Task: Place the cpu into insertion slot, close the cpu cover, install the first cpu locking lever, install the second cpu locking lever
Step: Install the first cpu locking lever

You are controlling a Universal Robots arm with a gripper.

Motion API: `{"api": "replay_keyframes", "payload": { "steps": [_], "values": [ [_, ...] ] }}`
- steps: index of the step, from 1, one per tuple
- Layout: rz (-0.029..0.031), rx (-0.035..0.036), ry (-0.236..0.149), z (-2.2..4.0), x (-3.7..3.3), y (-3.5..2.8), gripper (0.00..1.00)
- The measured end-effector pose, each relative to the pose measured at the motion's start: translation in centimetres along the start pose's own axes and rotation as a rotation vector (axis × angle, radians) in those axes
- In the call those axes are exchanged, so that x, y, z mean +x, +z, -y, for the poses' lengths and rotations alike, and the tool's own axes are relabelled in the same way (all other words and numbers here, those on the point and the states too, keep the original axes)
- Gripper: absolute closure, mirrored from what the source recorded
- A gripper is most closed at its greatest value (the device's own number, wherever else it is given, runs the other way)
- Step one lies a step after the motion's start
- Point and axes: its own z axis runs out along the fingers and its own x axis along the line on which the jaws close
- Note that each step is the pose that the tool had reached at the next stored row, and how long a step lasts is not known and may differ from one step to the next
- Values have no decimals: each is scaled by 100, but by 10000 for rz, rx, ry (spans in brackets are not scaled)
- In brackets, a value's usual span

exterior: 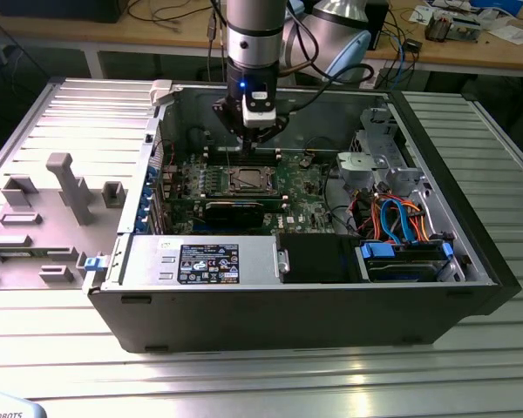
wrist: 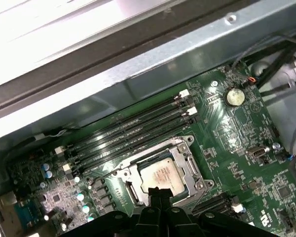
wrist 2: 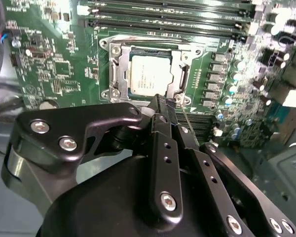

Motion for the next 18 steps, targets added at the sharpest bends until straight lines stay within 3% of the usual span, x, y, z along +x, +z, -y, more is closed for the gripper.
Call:
{"api": "replay_keyframes", "payload": {
  "steps": [2, 6, 7, 13, 18],
  "values": [
    [13, -7, -224, 0, 0, 1, 89],
    [265, -121, -415, 2, 0, 5, 89],
    [293, -136, -554, 3, -1, 6, 89],
    [292, -159, -1840, 3, 0, 16, 89],
    [288, -162, -1993, 4, -1, 16, 89]
  ]
}}
